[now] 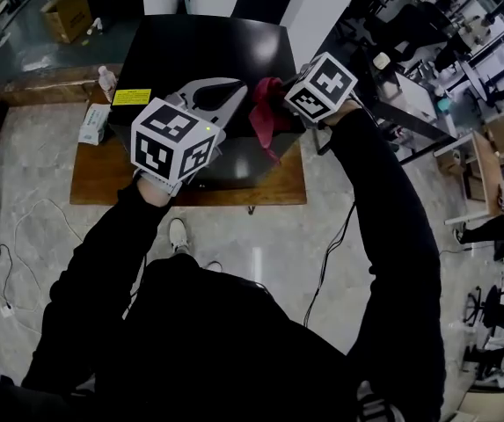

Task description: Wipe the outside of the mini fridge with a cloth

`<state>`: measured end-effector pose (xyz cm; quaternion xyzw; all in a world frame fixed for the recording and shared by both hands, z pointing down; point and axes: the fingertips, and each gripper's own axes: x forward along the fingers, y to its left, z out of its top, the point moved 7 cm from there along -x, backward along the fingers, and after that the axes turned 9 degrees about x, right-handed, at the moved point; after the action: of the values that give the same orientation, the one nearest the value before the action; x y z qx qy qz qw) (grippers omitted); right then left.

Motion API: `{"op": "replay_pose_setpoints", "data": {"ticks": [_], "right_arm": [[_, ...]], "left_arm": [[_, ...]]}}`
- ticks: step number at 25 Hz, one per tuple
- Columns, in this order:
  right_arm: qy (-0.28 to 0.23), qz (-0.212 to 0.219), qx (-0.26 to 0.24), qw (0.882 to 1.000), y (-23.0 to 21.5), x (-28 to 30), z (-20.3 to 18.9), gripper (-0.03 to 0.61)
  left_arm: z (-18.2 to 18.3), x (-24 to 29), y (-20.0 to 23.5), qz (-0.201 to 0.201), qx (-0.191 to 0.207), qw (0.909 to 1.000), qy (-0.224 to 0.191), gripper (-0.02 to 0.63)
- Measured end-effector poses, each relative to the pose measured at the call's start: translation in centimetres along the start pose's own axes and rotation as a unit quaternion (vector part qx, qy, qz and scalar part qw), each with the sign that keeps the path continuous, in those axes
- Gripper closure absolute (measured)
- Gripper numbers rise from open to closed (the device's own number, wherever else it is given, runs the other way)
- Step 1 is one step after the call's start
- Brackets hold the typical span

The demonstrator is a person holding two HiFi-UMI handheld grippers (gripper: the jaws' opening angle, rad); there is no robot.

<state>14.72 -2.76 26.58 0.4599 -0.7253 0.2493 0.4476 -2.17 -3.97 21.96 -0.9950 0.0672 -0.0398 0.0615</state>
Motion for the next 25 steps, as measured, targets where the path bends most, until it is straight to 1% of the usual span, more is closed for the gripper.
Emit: {"op": "replay_pose_setpoints", "data": {"ticks": [3,6,8,10,15,18,20,22,25], "right_arm": [[0.015,0.013,-0.017,1.000,1.8,-0.7,-0.9,0.511],[0.032,0.015,-0.030,0.999,2.4,-1.1,-1.2,0.511],[0.040,0.031,-0.039,0.998,2.9,-1.3,-0.7,0.508],[0.028,0.045,-0.043,0.998,3.4,-1.7,0.7,0.506],[-0.032,0.065,-0.057,0.996,4.1,-3.1,7.3,0.505],[-0.059,0.070,-0.065,0.994,3.9,-3.1,12.6,0.503],[-0.075,0.066,-0.064,0.993,3.6,-2.5,16.5,0.502],[-0.083,0.056,-0.067,0.993,3.2,-1.6,20.0,0.500],[-0.075,0.043,-0.068,0.994,2.4,0.4,24.6,0.500]], "left_arm": [[0.4,-1.3,-0.8,0.011,0.004,0.9999,0.002,0.607],[0.7,-2.6,-0.5,0.024,0.008,0.9997,0.004,0.607],[0.8,-3.4,0.2,0.032,0.014,0.9994,0.005,0.607],[0.9,-4.2,1.3,0.040,0.020,0.9990,0.005,0.607],[1.8,-5.0,5.6,0.061,0.025,0.9978,-0.004,0.607],[2.3,-5.8,9.1,0.076,0.035,0.9965,-0.007,0.607],[2.4,-6.5,12.0,0.089,0.037,0.9953,-0.010,0.607],[2.3,-7.1,14.8,0.101,0.034,0.9942,-0.012,0.607],[2.0,-7.8,18.8,0.110,0.037,0.9932,-0.011,0.607]]}}
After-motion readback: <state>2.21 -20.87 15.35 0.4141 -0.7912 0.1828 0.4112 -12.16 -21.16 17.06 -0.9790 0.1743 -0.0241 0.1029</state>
